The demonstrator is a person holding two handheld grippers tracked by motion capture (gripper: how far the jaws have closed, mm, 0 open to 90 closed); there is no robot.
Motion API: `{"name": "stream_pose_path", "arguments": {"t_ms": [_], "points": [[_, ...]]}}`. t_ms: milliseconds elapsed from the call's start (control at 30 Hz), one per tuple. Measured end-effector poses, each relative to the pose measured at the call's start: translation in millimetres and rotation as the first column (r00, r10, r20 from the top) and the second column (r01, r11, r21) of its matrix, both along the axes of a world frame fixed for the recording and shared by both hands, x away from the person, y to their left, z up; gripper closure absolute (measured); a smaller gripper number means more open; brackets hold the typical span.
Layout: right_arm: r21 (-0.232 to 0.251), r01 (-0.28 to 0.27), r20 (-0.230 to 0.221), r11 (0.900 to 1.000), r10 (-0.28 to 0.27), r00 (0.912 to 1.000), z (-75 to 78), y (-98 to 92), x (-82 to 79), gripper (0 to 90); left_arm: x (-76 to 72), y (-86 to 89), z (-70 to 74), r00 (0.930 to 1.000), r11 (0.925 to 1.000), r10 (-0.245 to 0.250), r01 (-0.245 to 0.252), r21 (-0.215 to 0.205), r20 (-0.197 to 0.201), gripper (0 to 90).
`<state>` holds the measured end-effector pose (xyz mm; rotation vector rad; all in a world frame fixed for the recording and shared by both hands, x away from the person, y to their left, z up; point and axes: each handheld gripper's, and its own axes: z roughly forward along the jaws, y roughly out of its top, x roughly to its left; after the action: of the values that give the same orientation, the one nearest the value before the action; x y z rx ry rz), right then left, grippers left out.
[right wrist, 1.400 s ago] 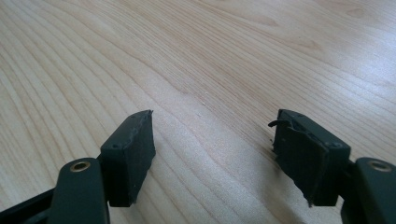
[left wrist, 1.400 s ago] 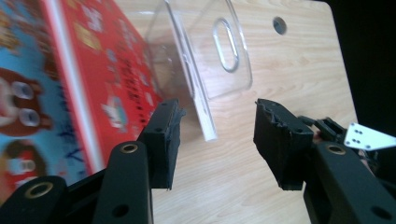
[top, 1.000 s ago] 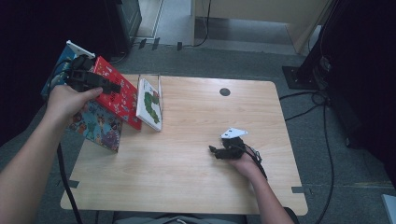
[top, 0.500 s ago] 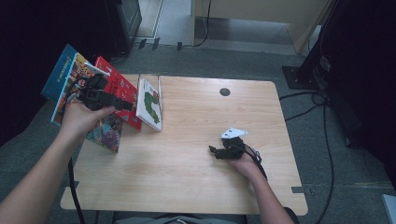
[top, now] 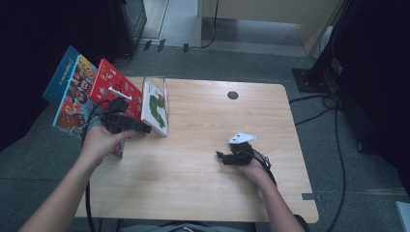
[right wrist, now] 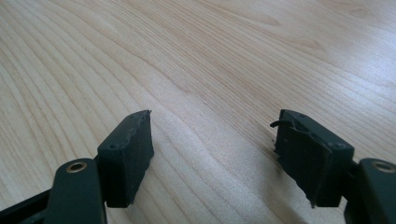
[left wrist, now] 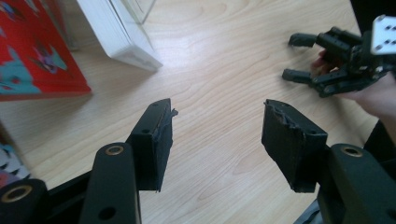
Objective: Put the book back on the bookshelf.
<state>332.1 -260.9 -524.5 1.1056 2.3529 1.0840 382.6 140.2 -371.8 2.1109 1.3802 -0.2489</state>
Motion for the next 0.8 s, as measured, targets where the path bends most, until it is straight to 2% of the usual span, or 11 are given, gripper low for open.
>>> {"name": "stream_pose_path", "arguments": {"t_ms": [167, 267, 400, 633, 800], "points": [[-0.002, -0.002, 0.001, 1.000, 0.002, 1.0000, 0.0, -0.1, 0.1, 27.0, -4.4, -9.9, -18.7, 0.9997, 0.9997, -0.022, 0.022, -0.004, -0.009, 43.7], [-0.002, -0.003, 0.002, 1.000, 0.003, 1.0000, -0.1, -0.2, 0.2, 27.0, -7.4, -17.4, -29.4, 0.9987, 0.9982, -0.043, 0.042, 0.043, 0.026, 43.5], [-0.003, -0.003, 0.002, 1.000, 0.003, 1.0000, -0.1, -0.2, 0.2, 26.9, -9.4, -23.1, -44.7, 0.9985, 0.9979, -0.055, 0.055, 0.034, -0.002, 43.0], [-0.003, -0.003, 0.003, 1.000, 0.003, 1.0000, -0.1, -0.1, 0.1, 26.8, -12.7, -30.0, -69.0, 0.9980, 0.9984, -0.056, 0.056, 0.011, -0.029, 42.9], [-0.003, -0.003, 0.003, 1.000, 0.003, 1.0000, -0.1, -0.1, 0.1, 26.7, -15.2, -38.1, -82.3, 0.9971, 0.9958, -0.075, 0.076, 0.052, -0.015, 42.5]]}}
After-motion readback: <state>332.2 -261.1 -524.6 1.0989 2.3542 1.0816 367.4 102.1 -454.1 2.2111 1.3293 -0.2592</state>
